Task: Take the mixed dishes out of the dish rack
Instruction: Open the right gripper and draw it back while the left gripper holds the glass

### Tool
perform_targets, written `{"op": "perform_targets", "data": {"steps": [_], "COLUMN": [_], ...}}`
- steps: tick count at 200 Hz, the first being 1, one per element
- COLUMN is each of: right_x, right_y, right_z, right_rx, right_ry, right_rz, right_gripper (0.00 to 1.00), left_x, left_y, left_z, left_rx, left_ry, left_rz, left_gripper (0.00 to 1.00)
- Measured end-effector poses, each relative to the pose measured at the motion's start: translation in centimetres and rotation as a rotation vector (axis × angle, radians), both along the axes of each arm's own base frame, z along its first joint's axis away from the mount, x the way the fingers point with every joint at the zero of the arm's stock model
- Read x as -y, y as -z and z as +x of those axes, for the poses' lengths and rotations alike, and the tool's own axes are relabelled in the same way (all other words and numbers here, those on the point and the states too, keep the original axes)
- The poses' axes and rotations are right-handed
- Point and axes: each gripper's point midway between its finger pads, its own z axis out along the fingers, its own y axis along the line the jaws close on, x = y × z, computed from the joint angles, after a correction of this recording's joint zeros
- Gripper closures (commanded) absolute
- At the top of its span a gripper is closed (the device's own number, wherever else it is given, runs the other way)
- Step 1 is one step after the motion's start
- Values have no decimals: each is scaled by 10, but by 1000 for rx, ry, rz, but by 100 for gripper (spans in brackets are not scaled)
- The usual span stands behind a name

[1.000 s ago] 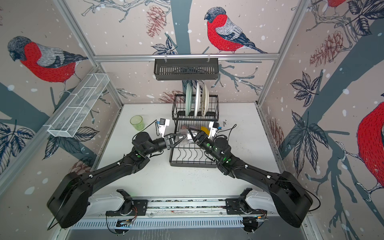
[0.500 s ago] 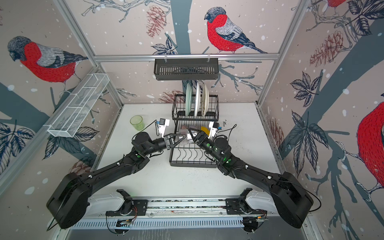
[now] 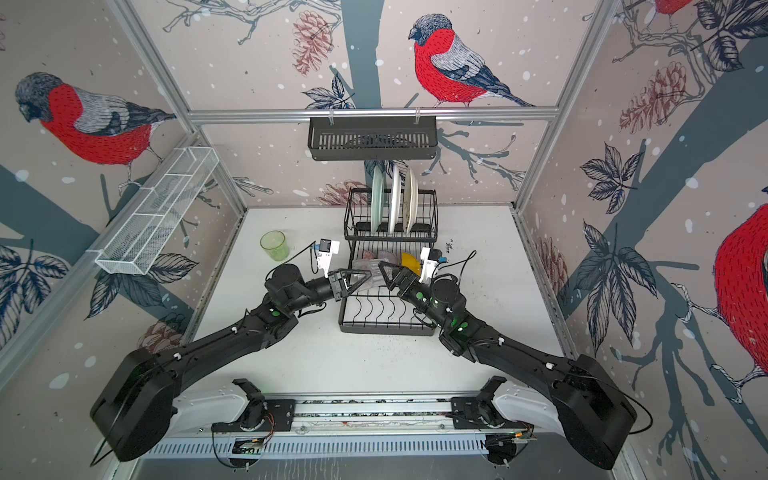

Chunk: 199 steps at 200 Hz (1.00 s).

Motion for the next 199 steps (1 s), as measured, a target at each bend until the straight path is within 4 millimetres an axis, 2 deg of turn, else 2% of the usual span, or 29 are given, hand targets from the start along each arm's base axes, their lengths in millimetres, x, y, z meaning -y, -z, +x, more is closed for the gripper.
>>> {"op": "perform_targets", "data": {"steps": [47, 139, 199], "right_x": [9, 20, 33], "right_y": [-3, 6, 2], "right_z": [2, 1, -2], "right_rx": [18, 14, 43], "right_ry": [34, 54, 94], "right_rz": [-18, -51, -103], "right_gripper": [2, 1, 1], "left_x": [-3, -5, -22], "left_y": [0, 8, 23], "left_z": [-2, 2, 11], "left_rx": [5, -19, -70], "left_ry": [-7, -39, -158], "left_rz": [14, 47, 156], "left_gripper": [100, 100, 100]}}
